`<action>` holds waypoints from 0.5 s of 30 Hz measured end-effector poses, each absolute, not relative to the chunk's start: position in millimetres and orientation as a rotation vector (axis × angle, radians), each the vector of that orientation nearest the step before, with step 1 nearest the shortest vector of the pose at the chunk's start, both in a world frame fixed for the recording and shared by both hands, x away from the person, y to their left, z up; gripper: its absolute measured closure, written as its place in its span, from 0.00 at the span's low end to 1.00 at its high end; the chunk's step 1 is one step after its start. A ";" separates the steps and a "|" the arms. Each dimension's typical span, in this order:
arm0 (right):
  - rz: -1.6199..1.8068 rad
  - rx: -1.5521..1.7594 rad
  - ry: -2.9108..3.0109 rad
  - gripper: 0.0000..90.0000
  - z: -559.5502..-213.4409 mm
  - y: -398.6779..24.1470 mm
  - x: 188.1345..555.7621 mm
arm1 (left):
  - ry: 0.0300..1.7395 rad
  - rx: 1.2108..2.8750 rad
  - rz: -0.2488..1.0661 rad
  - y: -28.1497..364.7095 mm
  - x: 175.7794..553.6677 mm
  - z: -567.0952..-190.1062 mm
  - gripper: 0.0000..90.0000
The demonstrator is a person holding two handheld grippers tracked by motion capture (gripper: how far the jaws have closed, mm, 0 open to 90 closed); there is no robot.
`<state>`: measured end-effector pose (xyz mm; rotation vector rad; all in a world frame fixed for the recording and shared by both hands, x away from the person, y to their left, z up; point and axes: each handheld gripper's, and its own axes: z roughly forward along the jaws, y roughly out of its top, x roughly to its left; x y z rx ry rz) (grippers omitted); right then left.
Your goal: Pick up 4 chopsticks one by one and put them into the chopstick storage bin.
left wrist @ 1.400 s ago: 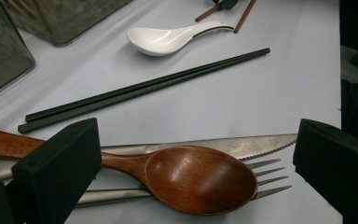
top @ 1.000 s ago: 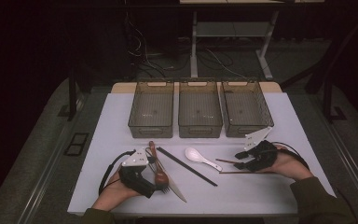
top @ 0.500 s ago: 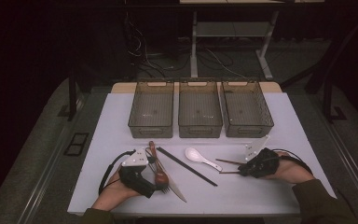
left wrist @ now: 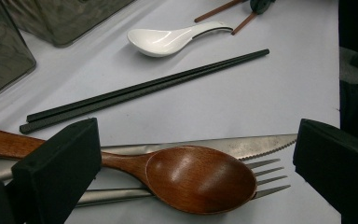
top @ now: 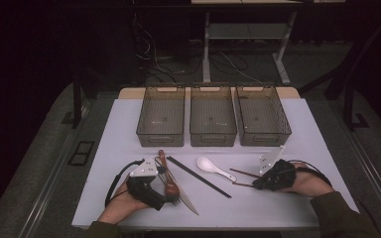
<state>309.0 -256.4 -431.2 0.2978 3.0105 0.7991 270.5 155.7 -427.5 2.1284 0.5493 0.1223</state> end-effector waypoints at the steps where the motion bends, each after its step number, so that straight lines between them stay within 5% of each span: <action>1: 0.798 0.295 3.011 0.94 -431.2 -255.9 308.9 | 0.550 2.128 0.122 155.7 270.5 -427.6 0.00; 15: 0.829 0.326 3.020 0.94 -431.2 -230.6 305.0 | 0.552 2.129 0.121 155.8 270.6 -427.6 0.00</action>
